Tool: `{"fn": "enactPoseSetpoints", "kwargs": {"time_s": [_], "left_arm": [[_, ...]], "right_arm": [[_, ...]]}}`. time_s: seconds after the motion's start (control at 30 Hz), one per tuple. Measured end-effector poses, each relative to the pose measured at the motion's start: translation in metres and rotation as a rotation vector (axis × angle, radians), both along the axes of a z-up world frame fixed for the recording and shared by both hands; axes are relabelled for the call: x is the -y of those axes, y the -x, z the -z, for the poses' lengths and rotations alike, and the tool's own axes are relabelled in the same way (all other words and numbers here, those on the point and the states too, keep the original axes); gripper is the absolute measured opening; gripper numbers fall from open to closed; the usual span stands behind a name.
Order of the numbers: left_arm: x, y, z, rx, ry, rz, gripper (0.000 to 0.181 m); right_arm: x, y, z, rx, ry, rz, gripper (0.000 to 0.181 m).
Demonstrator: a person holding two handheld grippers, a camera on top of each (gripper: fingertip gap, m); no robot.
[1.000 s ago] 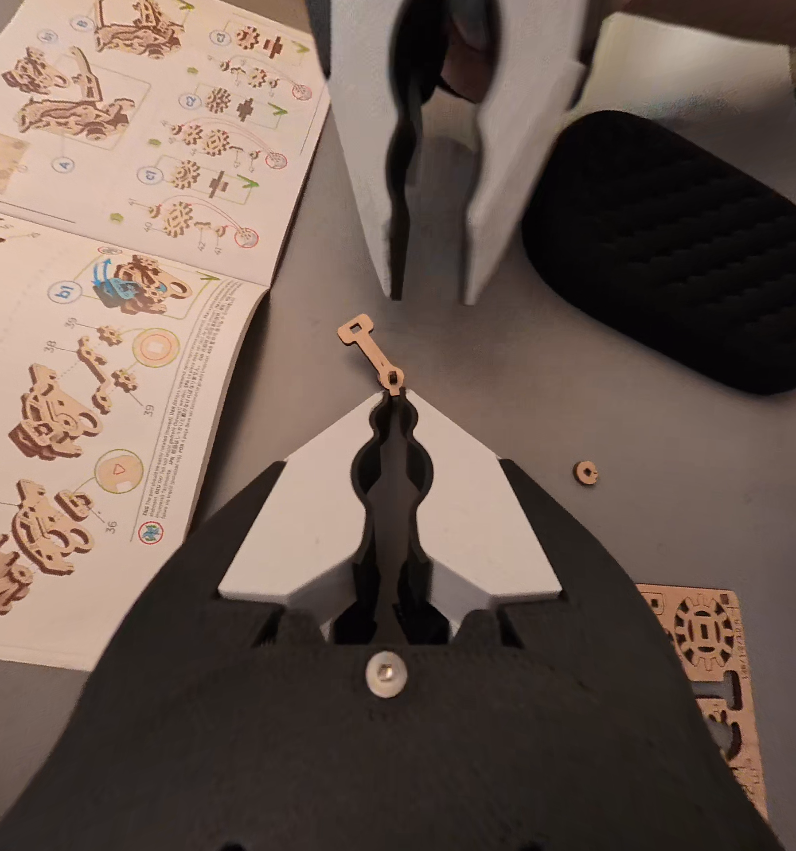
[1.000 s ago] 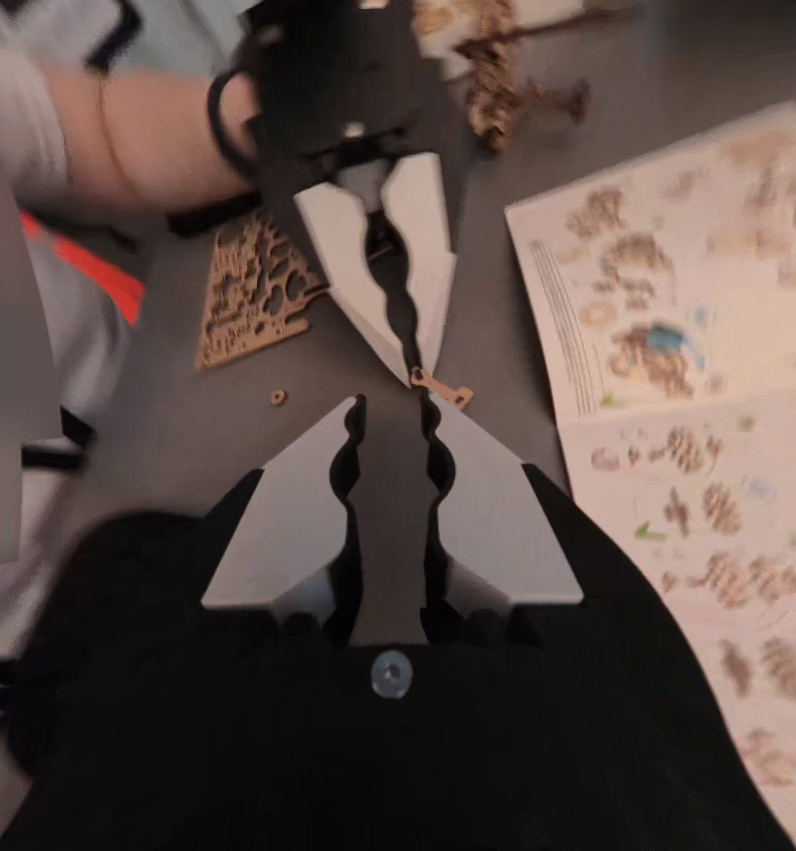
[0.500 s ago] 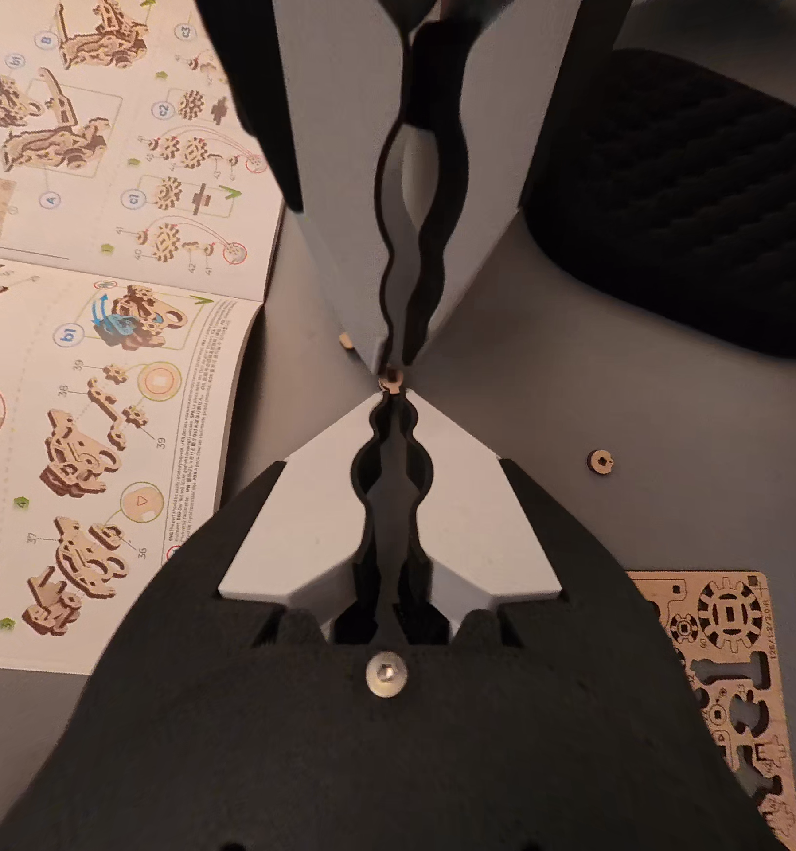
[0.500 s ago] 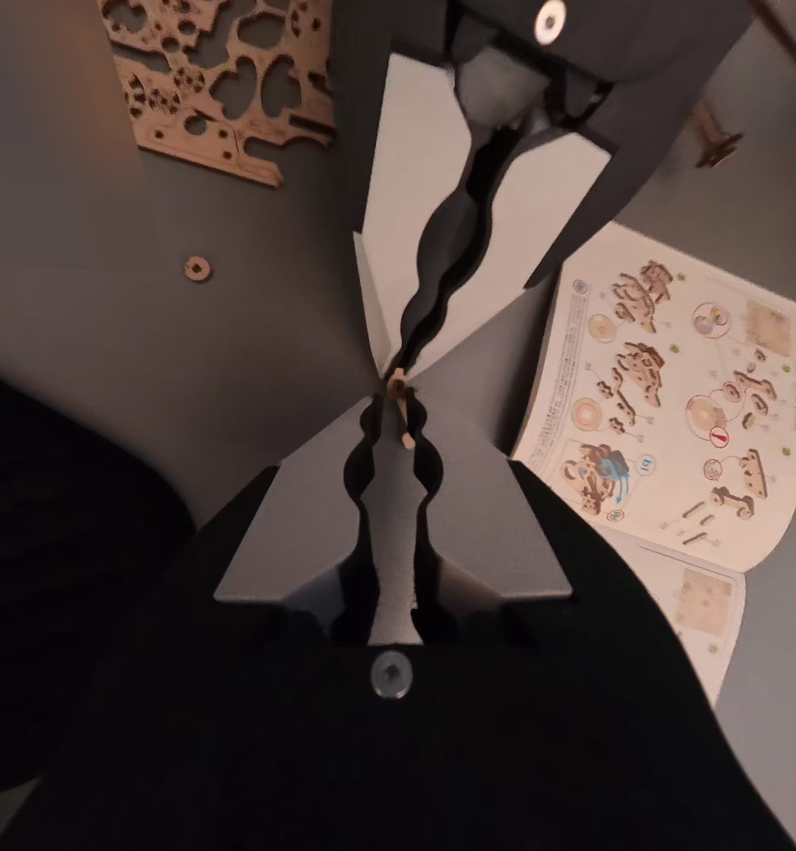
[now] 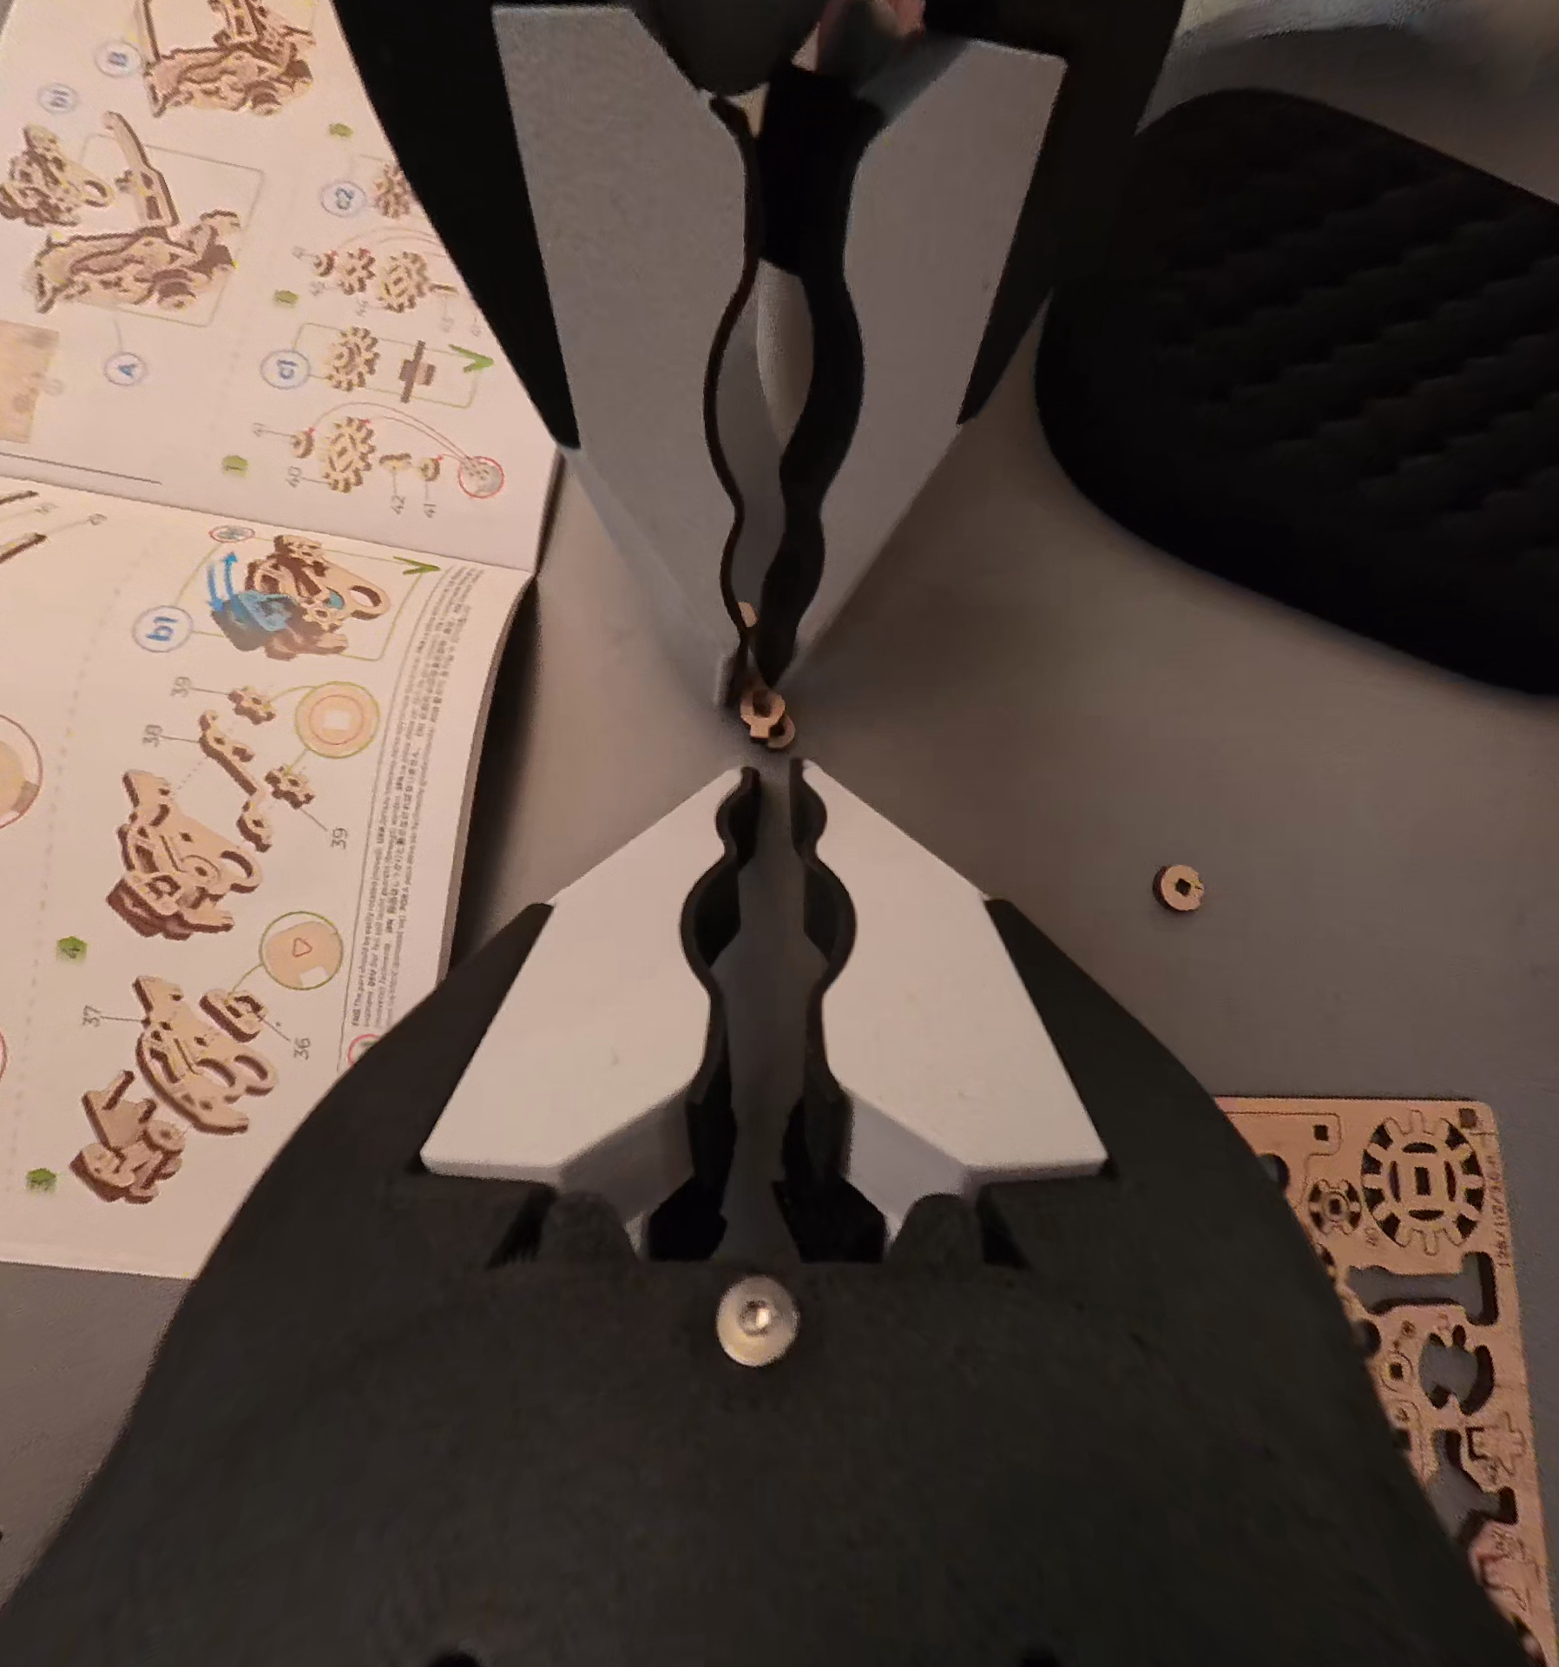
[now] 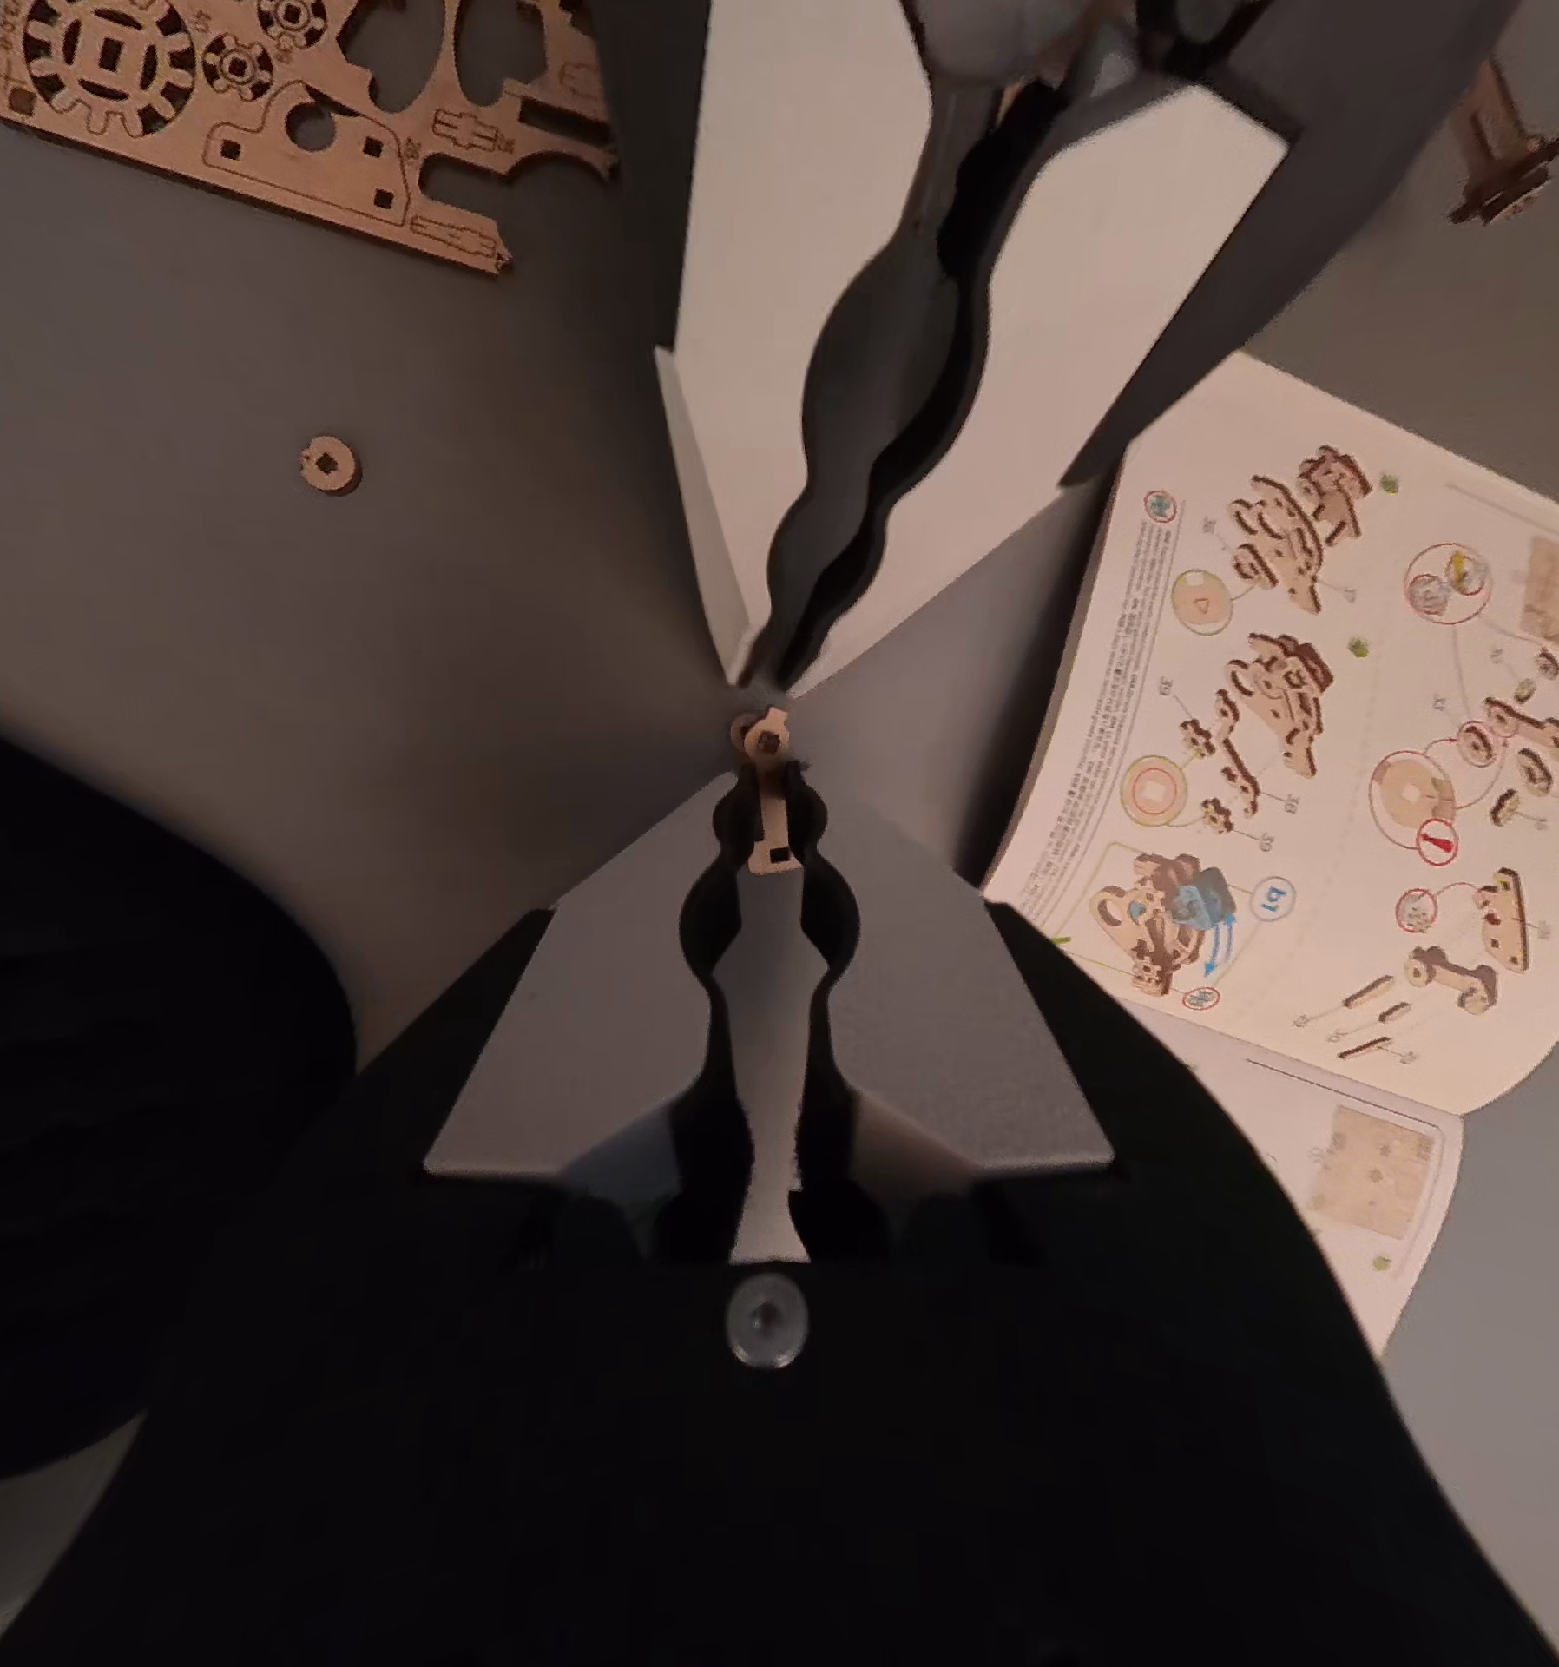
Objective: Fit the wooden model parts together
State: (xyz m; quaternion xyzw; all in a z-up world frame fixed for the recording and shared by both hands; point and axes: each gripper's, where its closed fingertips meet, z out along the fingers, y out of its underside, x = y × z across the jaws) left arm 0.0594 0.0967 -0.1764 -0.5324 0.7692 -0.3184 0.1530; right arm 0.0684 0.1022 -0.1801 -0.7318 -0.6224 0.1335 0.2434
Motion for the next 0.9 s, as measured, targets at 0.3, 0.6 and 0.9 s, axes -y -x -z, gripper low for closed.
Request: {"fn": "enactPoseSetpoints", "kwargs": {"time_s": [0.3,0.6,0.9], "left_arm": [[-0.001,-0.002,-0.004,0.023,0.047,-0.012,0.008],[0.002,-0.004,0.001,0.01,0.054,0.0,0.001],[0.005,-0.004,0.002,0.01,0.068,0.009,0.0]], "right_arm": [[0.001,0.001,0.001,0.081,0.011,-0.044,0.005],[0.001,0.001,0.001,0.14,-0.002,-0.053,0.005],[0.003,-0.001,-0.003,0.019,0.051,0.012,0.005]]}}
